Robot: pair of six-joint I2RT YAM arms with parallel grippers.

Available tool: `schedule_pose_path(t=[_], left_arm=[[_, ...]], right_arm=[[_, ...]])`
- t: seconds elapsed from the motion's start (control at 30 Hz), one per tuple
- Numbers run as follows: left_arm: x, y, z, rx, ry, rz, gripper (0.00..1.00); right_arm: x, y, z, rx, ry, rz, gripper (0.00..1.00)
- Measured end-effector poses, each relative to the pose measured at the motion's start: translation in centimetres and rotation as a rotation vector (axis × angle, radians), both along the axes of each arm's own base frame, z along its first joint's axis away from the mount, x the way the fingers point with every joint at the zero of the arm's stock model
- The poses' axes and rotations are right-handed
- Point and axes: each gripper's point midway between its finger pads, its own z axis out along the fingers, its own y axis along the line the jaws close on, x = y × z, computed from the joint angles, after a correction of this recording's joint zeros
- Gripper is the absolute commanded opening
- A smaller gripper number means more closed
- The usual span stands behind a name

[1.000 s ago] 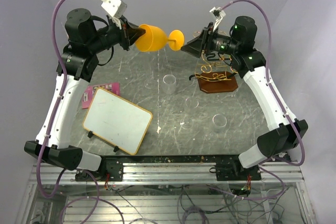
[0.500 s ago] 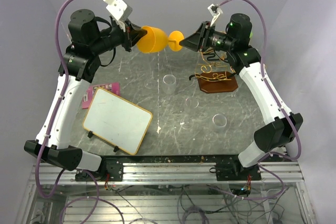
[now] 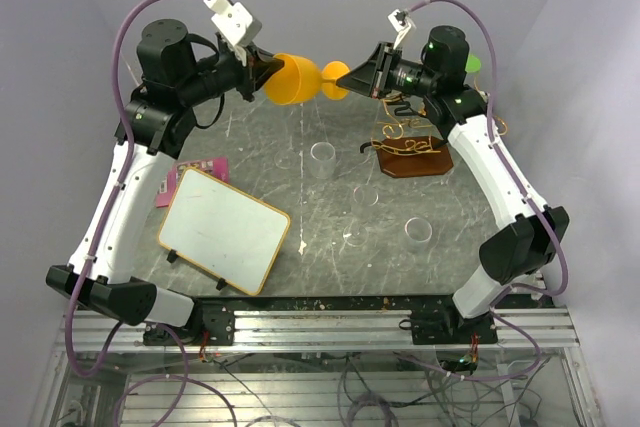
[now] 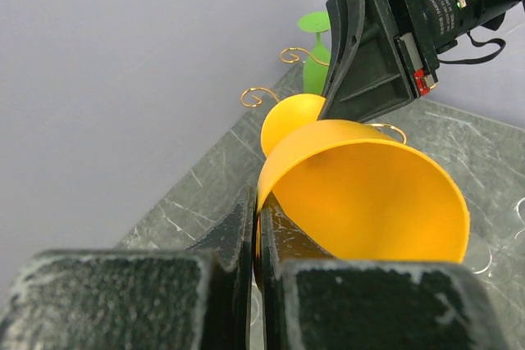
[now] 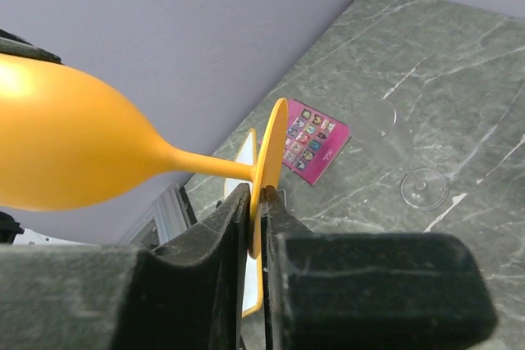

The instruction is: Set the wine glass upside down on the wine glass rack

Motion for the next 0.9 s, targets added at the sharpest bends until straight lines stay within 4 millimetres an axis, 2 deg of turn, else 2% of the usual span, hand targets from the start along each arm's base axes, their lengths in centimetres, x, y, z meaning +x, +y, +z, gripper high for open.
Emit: schedule_pose_path(t=[0.07,0.13,0.3,0.47,0.57,0.73,0.77,0.9], left_arm=[[0.1,-0.1,-0.1,0.007,-0.002,0.002,0.07],[0.2,-0.2,-0.3,0.014,-0.005,0.004,0.10],[0.2,-0.4,-0.4,0.029,-0.016,0.014,0.33],[0.4,-0.1,-0.6,0.033,-0.008,0.038,0.61],[0.3,0.1,-1.0,0.040,0.007,0.048,0.70],[-0.7,0.6,-1.6,0.055,0.031,0.057,0.84],[-1.0,0.7,-1.7,0.057,0.036,0.056,0.89],[-2.2,1.2,-2.0,0.074,0.045,0.054,0.91]], right_arm=[[0.1,0.1,-0.1,0.000,0.005,-0.003,0.00],[0.3,0.0,-0.3,-0.006,0.011,-0.020,0.00],[1.1,-0.6,-0.1,-0.033,-0.006,-0.075,0.00],[2.3,-1.9,0.1,-0.075,-0.048,-0.149,0.00],[3.4,-3.5,-0.3,-0.112,-0.067,-0.207,0.00],[4.8,-7.5,-0.4,-0.194,-0.116,-0.330,0.00],[5.0,-8.5,-0.1,-0.211,-0.135,-0.359,0.00],[4.4,-12.4,2.2,-0.258,-0.221,-0.464,0.00]])
